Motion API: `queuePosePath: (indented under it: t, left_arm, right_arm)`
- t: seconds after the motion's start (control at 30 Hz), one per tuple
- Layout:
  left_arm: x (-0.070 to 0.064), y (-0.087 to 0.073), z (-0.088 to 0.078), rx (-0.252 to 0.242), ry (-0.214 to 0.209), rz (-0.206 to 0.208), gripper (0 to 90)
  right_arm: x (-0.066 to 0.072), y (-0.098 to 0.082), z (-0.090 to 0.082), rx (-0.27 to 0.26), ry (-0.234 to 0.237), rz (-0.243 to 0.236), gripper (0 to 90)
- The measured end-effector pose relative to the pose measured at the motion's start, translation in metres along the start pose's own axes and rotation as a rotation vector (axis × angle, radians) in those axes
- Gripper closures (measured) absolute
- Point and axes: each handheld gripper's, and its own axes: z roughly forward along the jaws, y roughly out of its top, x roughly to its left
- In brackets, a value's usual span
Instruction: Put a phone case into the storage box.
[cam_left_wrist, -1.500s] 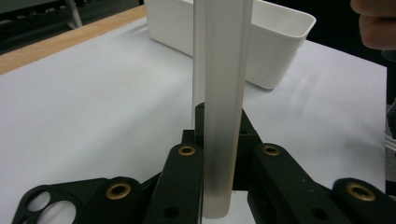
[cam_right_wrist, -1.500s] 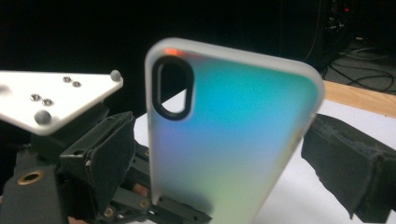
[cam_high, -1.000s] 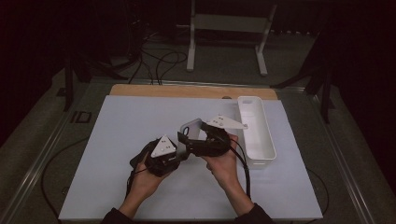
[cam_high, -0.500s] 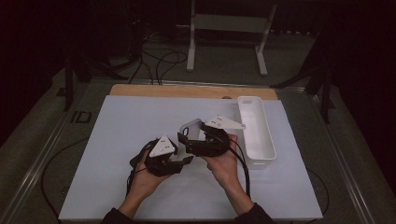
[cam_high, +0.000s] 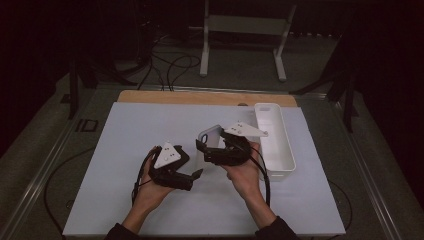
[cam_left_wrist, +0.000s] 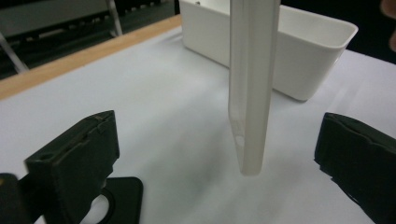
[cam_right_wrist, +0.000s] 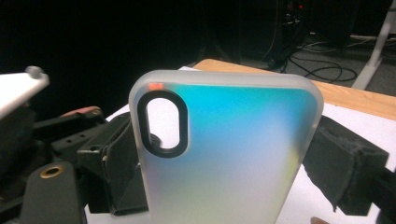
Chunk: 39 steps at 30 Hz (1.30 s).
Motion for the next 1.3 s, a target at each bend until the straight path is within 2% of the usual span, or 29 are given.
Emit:
queuePosePath:
  t: [0.17, 0.3, 0.33, 0.43, 0.57, 0.6, 0.63, 0.67, 0.8, 0.9, 0.93, 0.97, 1.03, 1.17, 1.3]
  left_arm:
    - [0.006, -0.002, -0.008, -0.025, 0.019, -0.01, 0.0]
    - [0.011, -0.006, -0.018, -0.064, 0.033, -0.004, 0.0]
    - [0.012, -0.008, -0.024, -0.088, 0.07, 0.012, 0.0]
    - [0.015, -0.011, -0.029, -0.098, 0.088, 0.013, 0.0]
    - [0.023, -0.022, -0.042, -0.123, 0.126, 0.007, 0.0]
    - [0.023, -0.022, -0.042, -0.123, 0.126, 0.007, 0.0]
    - [0.026, -0.029, -0.048, -0.147, 0.131, -0.002, 0.0]
    - [0.027, -0.032, -0.051, -0.151, 0.131, -0.006, 0.0]
    - [0.03, -0.043, -0.059, -0.152, 0.137, -0.007, 0.0]
    - [0.034, -0.054, -0.066, -0.152, 0.162, -0.017, 0.0]
    - [0.037, -0.062, -0.071, -0.152, 0.177, -0.036, 0.0]
    - [0.037, -0.062, -0.071, -0.152, 0.177, -0.036, 0.0]
    - [0.038, -0.073, -0.078, -0.147, 0.204, -0.036, 0.0]
    - [0.038, -0.083, -0.083, -0.128, 0.21, -0.03, 0.0]
    - [0.041, -0.09, -0.087, -0.131, 0.202, -0.045, 0.0]
  right_arm:
    - [-0.004, 0.001, -0.003, -0.003, -0.001, -0.002, 16.7]
    - [-0.006, 0.002, -0.005, -0.006, -0.008, -0.008, 16.7]
    - [-0.008, 0.003, -0.005, -0.01, -0.01, -0.007, 16.7]
    - [-0.009, 0.003, -0.006, -0.012, -0.014, -0.005, 16.7]
    - [-0.012, 0.002, -0.006, -0.011, -0.02, -0.006, 16.7]
    - [-0.013, 0.002, -0.006, -0.01, -0.02, -0.005, 16.7]
    - [-0.013, 0.001, -0.006, -0.009, -0.021, -0.005, 16.7]
    - [-0.014, 0.001, -0.006, -0.008, -0.022, -0.001, 16.7]
    - [-0.016, 0.002, -0.007, -0.013, -0.027, 0.003, 16.8]
    - [-0.019, 0.002, -0.008, -0.014, -0.03, 0.002, 16.7]
    - [-0.02, 0.002, -0.008, -0.016, -0.032, 0.007, 16.7]
    - [-0.021, 0.002, -0.008, -0.016, -0.033, 0.009, 16.8]
    - [-0.023, 0.002, -0.009, -0.018, -0.035, 0.008, 16.7]
    - [-0.025, 0.002, -0.01, -0.021, -0.039, 0.011, 16.7]
    - [-0.026, 0.003, -0.008, -0.02, -0.047, 0.007, 16.8]
